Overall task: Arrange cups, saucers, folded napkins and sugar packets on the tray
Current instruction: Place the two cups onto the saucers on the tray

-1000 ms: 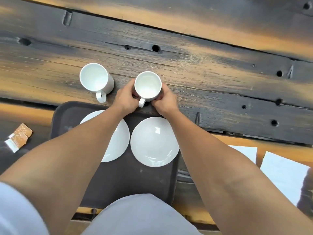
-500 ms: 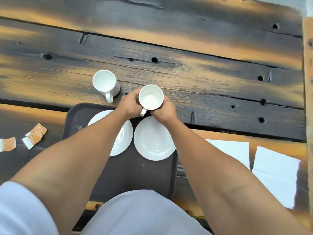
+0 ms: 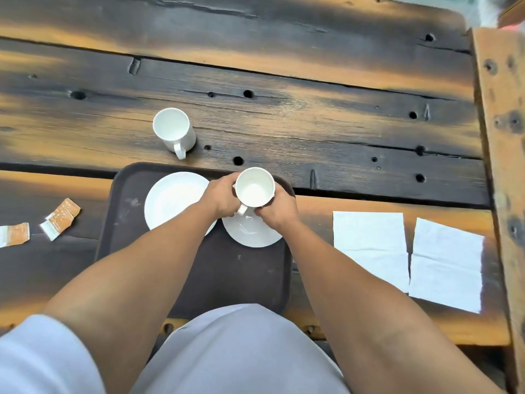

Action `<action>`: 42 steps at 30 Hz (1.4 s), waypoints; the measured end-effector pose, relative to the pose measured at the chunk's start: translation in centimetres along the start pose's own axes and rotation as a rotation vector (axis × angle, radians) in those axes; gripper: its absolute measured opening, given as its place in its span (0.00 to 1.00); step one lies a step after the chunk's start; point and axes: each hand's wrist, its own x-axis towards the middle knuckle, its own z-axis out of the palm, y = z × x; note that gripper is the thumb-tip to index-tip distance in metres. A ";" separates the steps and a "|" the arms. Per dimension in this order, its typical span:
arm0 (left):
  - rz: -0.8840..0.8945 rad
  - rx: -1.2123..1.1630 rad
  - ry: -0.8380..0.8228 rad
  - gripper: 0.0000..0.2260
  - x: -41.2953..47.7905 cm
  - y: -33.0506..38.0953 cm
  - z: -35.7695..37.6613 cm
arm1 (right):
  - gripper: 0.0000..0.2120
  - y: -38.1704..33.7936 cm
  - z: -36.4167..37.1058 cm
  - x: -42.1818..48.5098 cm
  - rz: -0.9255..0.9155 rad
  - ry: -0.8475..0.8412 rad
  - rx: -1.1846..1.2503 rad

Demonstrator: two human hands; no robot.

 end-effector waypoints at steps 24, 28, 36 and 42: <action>-0.034 0.157 -0.082 0.29 1.1 -1.6 1.7 | 0.29 2.3 0.9 0.1 0.096 -0.071 -0.050; -0.027 0.183 -0.102 0.30 0.4 -1.3 1.8 | 0.30 2.5 1.0 -0.1 0.109 -0.077 -0.041; -0.024 0.154 -0.055 0.30 -1.2 -0.9 1.9 | 0.27 3.1 1.5 -0.9 0.128 -0.096 0.022; -0.027 0.140 0.004 0.25 -2.7 -0.2 1.1 | 0.26 3.1 0.8 -2.2 0.103 -0.084 -0.008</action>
